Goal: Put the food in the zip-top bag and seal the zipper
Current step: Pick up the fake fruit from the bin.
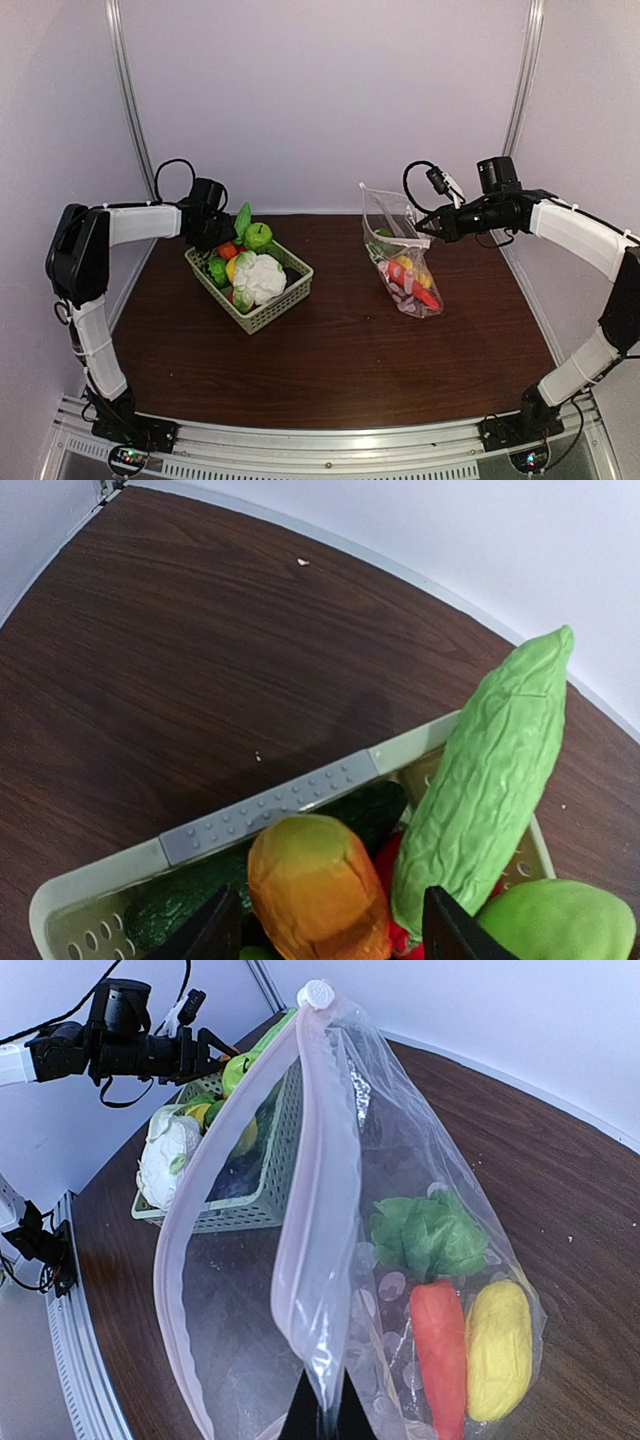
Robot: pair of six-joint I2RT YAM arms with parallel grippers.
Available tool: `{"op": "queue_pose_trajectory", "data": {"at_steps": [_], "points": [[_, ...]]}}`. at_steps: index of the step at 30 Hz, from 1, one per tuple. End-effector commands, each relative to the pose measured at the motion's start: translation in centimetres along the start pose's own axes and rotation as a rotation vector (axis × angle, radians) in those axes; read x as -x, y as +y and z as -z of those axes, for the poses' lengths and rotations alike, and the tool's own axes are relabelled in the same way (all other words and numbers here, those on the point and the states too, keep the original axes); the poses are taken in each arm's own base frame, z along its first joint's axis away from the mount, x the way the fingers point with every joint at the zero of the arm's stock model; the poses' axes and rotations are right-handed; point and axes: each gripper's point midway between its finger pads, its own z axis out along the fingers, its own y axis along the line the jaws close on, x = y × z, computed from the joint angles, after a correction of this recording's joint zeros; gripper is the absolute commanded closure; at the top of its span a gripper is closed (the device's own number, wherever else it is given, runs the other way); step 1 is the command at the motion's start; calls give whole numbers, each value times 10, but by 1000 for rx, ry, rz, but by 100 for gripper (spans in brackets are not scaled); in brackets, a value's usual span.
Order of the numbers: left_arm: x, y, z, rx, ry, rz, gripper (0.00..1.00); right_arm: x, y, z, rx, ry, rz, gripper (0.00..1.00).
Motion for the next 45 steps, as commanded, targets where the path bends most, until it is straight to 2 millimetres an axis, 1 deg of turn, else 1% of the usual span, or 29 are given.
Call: {"op": "queue_pose_trajectory", "data": {"at_steps": [1,2,4,6,7,9,10,11,15,18,19,23,25,27,29,31,33,35,39,42,43,45], "points": [[13,7,-17,18,-44,52,40,1,2,4,-18,-7,10,100],[12,8,-19,16,-42,54,42,1,3,4,-18,-7,11,100],[12,8,-22,8,-40,58,53,0,3,4,-19,-5,11,100],[13,6,-21,2,-41,61,61,0,3,5,-21,-6,12,100],[14,6,-19,-2,-42,65,63,0,3,5,-21,-6,12,100],[18,5,-13,-4,-53,74,70,-1,3,4,-19,-6,9,100],[22,6,-7,-3,-63,83,75,-1,3,4,-18,-7,7,100],[26,6,-1,-5,-73,89,78,-1,3,4,-17,-7,6,100],[48,1,33,-36,-129,93,80,0,3,4,-14,-9,7,100],[65,-4,56,-53,-181,24,79,-1,3,2,-8,-9,6,100],[69,-6,61,-57,-184,-1,79,-2,2,1,-8,-8,4,100],[74,-3,80,-18,-149,-96,79,-1,1,-1,-4,-1,-1,100],[77,2,94,-1,-150,-120,80,0,1,-1,-2,0,-2,100],[81,2,112,-19,-177,-120,80,1,1,-1,-3,-4,0,100],[86,-14,134,-129,-217,-121,80,1,1,-2,-2,0,-1,100],[86,-49,162,-319,-254,-142,80,0,1,-4,1,5,-1,100],[84,-89,194,-502,-307,-178,80,0,3,-5,4,10,2,100],[75,-138,232,-681,-359,-246,79,3,5,-4,8,9,8,100],[50,-212,288,-925,-408,-347,79,9,12,-3,18,12,19,100],[30,-253,323,-1104,-441,-367,79,16,18,-2,24,15,33,100],[23,-264,330,-1148,-442,-369,78,18,20,-3,28,17,35,100],[12,-284,338,-1213,-429,-375,78,22,23,-6,43,23,32,100]]}}
